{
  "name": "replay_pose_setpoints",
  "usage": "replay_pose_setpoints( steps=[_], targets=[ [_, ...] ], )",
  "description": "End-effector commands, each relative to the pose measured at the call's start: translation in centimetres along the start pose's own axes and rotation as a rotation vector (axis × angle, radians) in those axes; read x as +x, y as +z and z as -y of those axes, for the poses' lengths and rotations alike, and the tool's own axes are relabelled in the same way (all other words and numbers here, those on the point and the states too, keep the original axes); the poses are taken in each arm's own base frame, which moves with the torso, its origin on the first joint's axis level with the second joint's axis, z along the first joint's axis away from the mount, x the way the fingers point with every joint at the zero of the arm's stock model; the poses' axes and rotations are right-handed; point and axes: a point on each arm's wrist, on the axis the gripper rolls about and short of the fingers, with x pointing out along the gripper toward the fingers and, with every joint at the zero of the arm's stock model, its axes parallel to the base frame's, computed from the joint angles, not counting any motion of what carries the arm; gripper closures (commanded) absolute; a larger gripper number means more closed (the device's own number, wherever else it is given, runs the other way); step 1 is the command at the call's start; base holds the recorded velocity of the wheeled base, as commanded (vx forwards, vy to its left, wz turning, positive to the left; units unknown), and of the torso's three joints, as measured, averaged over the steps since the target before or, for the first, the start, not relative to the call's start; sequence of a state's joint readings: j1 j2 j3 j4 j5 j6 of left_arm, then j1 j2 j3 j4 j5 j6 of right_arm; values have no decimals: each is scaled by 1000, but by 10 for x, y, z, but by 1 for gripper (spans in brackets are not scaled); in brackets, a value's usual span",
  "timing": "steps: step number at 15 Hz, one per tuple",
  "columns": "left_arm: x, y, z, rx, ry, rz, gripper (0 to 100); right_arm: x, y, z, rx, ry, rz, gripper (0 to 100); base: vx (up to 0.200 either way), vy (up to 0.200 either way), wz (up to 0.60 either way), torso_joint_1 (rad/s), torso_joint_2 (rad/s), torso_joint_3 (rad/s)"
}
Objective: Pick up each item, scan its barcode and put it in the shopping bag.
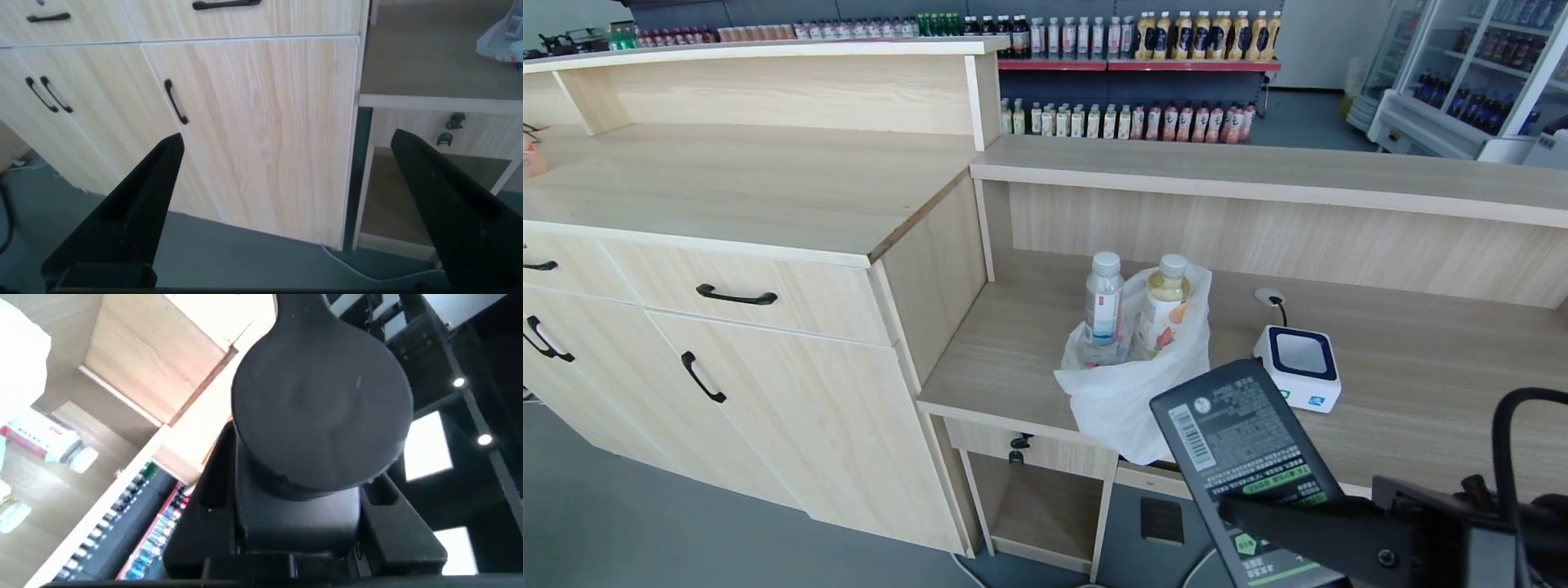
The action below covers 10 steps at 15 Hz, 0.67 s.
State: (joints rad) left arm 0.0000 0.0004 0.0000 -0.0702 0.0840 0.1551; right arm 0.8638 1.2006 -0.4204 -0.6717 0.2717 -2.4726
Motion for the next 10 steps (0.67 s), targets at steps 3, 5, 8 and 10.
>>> replay_pose_setpoints(
  steps=[3,5,8,10],
  targets=[
    [0,0,0,0,0,1,0,8,5,6,66,-36,41,100,0,0,0,0,0,0],
    [0,0,0,0,0,1,0,13,7,4,86,-25,57,100,0,0,0,0,0,0],
    [0,0,0,0,0,1,0,17,9,1,187,-7,76,100,0,0,0,0,0,0],
    [0,0,0,0,0,1,0,19,11,-1,226,-2,87,100,0,0,0,0,0,0]
  ],
)
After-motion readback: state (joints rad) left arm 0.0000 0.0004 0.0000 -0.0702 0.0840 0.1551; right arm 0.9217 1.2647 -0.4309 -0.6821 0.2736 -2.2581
